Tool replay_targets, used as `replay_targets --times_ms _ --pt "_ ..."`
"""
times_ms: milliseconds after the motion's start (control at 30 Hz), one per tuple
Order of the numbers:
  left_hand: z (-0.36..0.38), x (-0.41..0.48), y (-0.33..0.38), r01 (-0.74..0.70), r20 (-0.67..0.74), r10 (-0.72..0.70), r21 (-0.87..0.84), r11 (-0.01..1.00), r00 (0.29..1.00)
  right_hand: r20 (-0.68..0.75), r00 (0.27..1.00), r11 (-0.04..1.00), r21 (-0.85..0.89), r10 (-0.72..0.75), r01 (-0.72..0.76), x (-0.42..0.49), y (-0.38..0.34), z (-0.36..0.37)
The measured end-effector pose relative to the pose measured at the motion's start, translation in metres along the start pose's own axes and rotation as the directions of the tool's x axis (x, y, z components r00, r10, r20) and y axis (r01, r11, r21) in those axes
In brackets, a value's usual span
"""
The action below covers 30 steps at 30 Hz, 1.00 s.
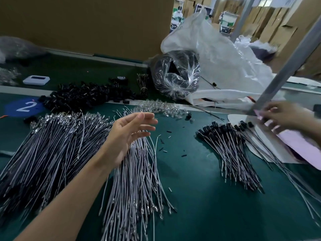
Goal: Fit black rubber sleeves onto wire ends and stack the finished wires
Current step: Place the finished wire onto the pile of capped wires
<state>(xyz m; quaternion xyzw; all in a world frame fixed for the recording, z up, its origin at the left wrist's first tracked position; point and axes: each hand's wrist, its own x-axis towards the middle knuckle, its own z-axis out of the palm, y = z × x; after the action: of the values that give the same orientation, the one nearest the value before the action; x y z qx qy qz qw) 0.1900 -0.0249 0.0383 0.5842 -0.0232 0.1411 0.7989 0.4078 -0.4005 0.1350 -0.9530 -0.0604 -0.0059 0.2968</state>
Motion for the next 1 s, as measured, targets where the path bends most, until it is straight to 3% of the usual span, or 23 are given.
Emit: replay_targets --times_ms 67,133,267,367,500,567,700,800,1000 --pt "-0.002 0.0 -0.001 0.009 -0.026 -0.009 -0.008 1.0 1.0 0.036 0.999 0.979 -0.204 0.024 -0.016 -0.001 0.001 0.032" --pt "-0.003 0.0 -0.002 0.016 -0.037 -0.017 -0.013 1.0 0.999 -0.001 1.0 0.955 -0.295 -0.029 0.027 0.001 0.005 0.062" --pt "-0.005 0.002 -0.003 0.023 -0.141 -0.026 -0.021 1.0 0.99 -0.186 0.976 0.942 -0.333 -0.109 0.042 0.002 -0.013 0.079" --pt "-0.007 0.003 -0.005 0.019 -0.264 -0.013 0.019 1.0 0.964 -0.243 0.928 0.941 -0.261 -0.282 0.217 -0.005 -0.061 0.1" --pt "-0.006 0.004 -0.007 -0.067 -0.461 0.109 0.106 0.992 0.88 -0.061 0.863 0.865 -0.049 -0.501 0.499 -0.042 -0.139 0.145" --pt "-0.009 0.005 -0.006 -0.121 -0.557 0.168 0.121 0.985 0.814 0.084 0.835 0.839 0.024 -0.544 0.544 -0.065 -0.164 0.174" --pt "-0.013 0.007 -0.004 -0.148 -0.672 0.204 0.141 0.979 0.712 0.271 0.867 0.906 0.056 -0.419 0.42 -0.099 -0.187 0.224" --pt "-0.013 0.008 -0.005 -0.141 -0.705 0.193 0.132 0.981 0.683 0.235 0.916 0.942 -0.006 -0.326 0.337 -0.111 -0.192 0.245" --pt "-0.014 0.008 -0.004 -0.126 -0.713 0.176 0.123 0.984 0.679 0.216 0.935 0.954 0.173 -0.28 0.246 -0.111 -0.184 0.243"
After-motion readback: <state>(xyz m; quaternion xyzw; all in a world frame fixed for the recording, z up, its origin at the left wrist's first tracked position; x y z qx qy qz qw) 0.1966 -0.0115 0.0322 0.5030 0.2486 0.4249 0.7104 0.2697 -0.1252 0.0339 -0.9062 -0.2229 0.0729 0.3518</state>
